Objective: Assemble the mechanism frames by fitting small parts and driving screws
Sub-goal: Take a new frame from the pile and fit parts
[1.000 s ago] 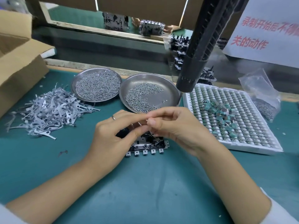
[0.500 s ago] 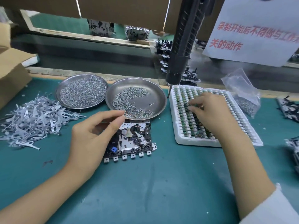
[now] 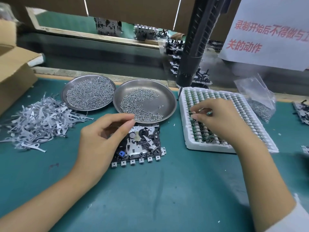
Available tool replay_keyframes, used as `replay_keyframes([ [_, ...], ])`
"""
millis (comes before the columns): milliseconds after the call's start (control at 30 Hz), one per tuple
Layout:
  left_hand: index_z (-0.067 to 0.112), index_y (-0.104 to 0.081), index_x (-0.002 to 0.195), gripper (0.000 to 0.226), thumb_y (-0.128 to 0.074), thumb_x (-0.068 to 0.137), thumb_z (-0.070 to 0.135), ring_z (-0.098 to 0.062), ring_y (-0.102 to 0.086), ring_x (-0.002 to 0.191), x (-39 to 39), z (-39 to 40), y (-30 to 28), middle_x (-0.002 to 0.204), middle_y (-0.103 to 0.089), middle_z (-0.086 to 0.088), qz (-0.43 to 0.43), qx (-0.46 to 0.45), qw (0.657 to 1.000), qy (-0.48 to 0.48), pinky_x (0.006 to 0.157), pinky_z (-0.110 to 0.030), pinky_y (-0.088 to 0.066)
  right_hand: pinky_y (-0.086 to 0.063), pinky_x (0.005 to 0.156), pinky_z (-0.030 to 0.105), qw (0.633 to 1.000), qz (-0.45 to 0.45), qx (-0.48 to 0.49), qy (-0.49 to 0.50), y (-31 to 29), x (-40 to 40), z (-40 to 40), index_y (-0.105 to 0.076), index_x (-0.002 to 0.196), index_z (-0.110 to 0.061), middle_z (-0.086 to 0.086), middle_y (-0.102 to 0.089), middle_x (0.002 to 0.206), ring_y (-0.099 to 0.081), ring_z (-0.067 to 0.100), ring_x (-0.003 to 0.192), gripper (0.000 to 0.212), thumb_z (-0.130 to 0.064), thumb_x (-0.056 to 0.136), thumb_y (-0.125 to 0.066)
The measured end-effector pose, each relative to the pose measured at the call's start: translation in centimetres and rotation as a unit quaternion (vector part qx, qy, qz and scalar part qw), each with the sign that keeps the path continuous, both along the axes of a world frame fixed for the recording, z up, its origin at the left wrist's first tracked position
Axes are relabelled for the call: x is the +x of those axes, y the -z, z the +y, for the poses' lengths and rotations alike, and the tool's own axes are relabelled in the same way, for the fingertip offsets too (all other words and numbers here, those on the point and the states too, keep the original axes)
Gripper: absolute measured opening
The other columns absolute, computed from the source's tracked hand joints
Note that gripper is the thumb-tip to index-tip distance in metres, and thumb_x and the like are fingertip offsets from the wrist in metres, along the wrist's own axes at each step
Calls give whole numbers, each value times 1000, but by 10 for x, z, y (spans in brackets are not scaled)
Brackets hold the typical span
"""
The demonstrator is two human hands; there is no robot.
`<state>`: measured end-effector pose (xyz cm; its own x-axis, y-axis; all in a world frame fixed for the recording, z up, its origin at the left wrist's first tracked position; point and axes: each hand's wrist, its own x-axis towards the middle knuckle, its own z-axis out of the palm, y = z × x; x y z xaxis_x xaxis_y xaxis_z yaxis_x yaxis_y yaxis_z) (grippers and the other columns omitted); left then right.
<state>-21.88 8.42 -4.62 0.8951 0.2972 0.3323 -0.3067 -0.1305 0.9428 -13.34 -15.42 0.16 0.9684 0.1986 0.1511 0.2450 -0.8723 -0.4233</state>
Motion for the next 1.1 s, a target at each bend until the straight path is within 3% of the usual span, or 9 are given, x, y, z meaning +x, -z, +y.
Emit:
replay_keyframes([
  [100,25,-72,85,12,-70,74,22,3,-63,67,0,-1,0,84,-72,10,-1,3,1000,2,67,-8,-47,-36,58,-2,1000,22,3,-5,-2,-1,-2,-74,100,-16,-4,-65,85,-57,5,76,15,-16,86,-70],
  [167,25,-72,85,12,-70,74,22,3,-63,67,0,-1,0,86,-72,7,-1,8,1000,2,66,-8,-46,-38,61,6,999,35,-9,-17,-3,-2,-1,-75,99,-17,-3,-66,84,-56,3,74,16,-15,84,-72],
  [267,25,-72,86,12,-70,74,22,2,-64,67,0,0,0,85,-72,8,0,6,1000,3,66,-8,-46,-40,70,14,999,40,-16,-22,-5,-4,1,-75,96,-17,3,-70,90,-61,12,80,16,-10,82,-74],
  [400,26,-72,87,14,-70,74,22,2,-65,68,0,1,1,84,-73,9,-3,8,1000,13,66,-8,-47,-52,74,22,991,64,101,-62,-16,-13,7,-74,82,-26,-3,-71,81,-65,12,77,22,-7,75,-79],
  [501,27,-73,86,13,-71,74,22,1,-65,69,0,1,2,86,-73,7,-3,17,1000,17,68,-9,-48,-51,68,14,941,153,266,-146,-23,-25,19,-77,81,-18,-6,-73,81,-69,8,76,18,-6,69,-80],
  [601,27,-73,87,15,-71,74,21,1,-65,71,-1,0,2,87,-72,6,-4,23,999,25,70,-9,-47,-51,75,13,886,208,371,-182,-15,-33,40,-77,81,-15,-4,-75,90,-70,9,84,22,-11,60,-78],
  [734,27,-72,90,17,-70,74,22,-5,-66,77,0,1,2,88,-72,3,-7,34,998,46,74,-12,-47,-53,74,16,860,223,438,-141,3,-38,64,-76,84,-20,0,-75,84,-72,11,80,22,-8,66,-78],
  [868,22,-73,94,18,-70,76,21,-12,-66,82,-1,2,2,89,-71,0,-14,42,998,52,77,-16,-49,-54,71,18,821,237,502,-136,13,-41,75,-75,90,-13,6,-75,82,-72,16,76,23,-12,67,-74],
  [1101,23,-73,94,18,-70,76,21,-10,-67,79,-1,2,0,89,-73,3,-13,33,998,56,76,-17,-51,-55,84,24,778,287,549,-108,16,-41,76,-74,95,-5,13,-74,93,-70,18,88,29,-13,67,-72],
])
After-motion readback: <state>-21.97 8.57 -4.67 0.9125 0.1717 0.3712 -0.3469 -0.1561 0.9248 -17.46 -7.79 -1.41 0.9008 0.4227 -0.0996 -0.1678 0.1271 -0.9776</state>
